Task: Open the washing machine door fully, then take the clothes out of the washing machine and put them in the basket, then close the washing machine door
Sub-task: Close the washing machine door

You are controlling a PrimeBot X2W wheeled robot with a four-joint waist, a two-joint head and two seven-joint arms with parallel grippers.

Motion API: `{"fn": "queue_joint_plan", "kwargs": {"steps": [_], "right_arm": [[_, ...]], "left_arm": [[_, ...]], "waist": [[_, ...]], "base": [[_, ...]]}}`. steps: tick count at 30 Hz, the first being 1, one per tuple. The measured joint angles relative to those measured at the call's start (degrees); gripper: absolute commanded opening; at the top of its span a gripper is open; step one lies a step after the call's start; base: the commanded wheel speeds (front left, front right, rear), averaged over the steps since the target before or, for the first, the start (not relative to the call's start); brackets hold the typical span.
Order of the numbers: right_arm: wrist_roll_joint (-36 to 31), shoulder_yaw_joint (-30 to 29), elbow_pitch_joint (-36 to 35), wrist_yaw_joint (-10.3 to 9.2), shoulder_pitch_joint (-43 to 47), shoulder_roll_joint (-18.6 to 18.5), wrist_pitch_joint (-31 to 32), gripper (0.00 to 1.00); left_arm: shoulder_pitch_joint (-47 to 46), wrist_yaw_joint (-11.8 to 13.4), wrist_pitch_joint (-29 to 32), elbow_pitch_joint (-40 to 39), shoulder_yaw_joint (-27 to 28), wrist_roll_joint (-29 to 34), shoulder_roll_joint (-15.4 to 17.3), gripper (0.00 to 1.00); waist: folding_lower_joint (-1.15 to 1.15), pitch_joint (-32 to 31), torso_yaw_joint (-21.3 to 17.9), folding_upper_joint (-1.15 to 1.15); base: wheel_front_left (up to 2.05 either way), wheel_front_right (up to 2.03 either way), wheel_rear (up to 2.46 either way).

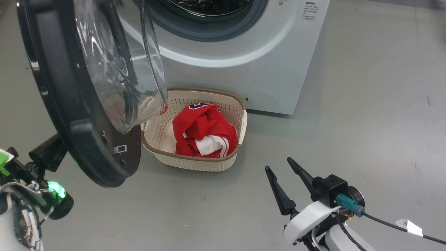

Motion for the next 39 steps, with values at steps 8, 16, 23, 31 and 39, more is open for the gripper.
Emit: {"fn": "queue_joint_plan", "kwargs": {"steps": [8,16,23,31,39], "right_arm": [[0.0,0.4,0.3,0.00,-0.4,0.3,0.0,1.00],[0.0,1.0,0.6,0.01,-0.6,0.5,0.0,1.00],[0.0,1.3,0.6,0.01,-0.9,0.7,0.0,1.00],[0.0,1.3,0.4,0.01,-1.8,0.9,0.0,1.00],[0.1,0.6,-0.1,0.01,-2.7,1.3,0.0,1.00]], "left_arm": [[2.6,0.0,1.5,-2.5,-1.1,-0.8,-2.0,0.00],[4.0,0.0,1.5,-4.7,-2.3,-1.6,-2.7,0.00],[4.7,0.0,1.3,-6.4,-3.2,-3.5,-3.2,0.00],[4.7,0.0,-0.7,-8.1,-4.1,-4.5,-3.5,0.00],[4.7,0.0,-3.2,-9.4,-5.0,-5.0,-3.5,0.00]], "waist": [[0.00,-0.1,-2.5,0.00],[0.00,-0.2,-5.5,0.00],[0.00,0.2,-8.9,0.00],[0.00,1.4,-12.8,0.00],[0.00,3.1,-17.1,0.00]], "base": [[0.00,0.00,0.00],[0.00,0.00,0.00],[0.00,0.00,0.00],[0.00,0.00,0.00],[0.00,0.00,0.00]]}}
